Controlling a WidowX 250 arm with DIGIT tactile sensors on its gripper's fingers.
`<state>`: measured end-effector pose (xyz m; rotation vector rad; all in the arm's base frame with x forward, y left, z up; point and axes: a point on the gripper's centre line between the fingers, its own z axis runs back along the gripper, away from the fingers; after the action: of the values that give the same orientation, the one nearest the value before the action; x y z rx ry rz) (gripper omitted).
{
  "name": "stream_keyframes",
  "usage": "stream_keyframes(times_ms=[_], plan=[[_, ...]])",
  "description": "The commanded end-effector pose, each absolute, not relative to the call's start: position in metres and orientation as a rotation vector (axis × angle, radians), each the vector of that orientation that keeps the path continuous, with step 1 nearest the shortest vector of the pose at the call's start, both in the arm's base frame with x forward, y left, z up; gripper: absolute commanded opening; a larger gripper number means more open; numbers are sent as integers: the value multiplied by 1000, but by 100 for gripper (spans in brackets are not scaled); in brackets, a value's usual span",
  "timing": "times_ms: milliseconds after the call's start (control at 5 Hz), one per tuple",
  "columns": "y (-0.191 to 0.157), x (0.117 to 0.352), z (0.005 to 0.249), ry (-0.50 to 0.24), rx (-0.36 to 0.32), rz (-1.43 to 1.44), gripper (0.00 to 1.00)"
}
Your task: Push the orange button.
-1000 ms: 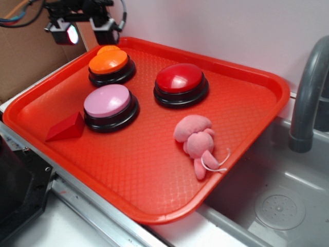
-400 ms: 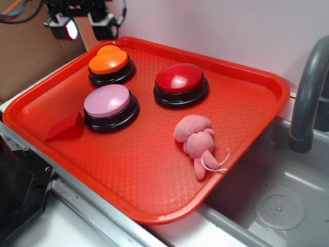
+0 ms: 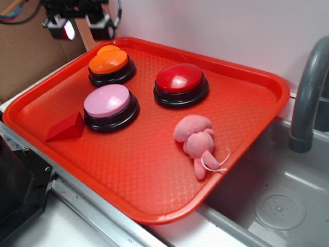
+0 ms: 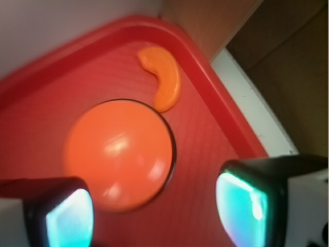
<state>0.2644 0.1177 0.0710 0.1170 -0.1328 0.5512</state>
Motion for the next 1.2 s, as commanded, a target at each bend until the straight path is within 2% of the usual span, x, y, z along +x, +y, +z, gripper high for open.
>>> stream_keyframes(times_ms=[0,800,1000], plan=[[134,266,81,-118,97,564,100],[134,266,81,-118,97,564,100],[138,273,59,-65,112,596,100]])
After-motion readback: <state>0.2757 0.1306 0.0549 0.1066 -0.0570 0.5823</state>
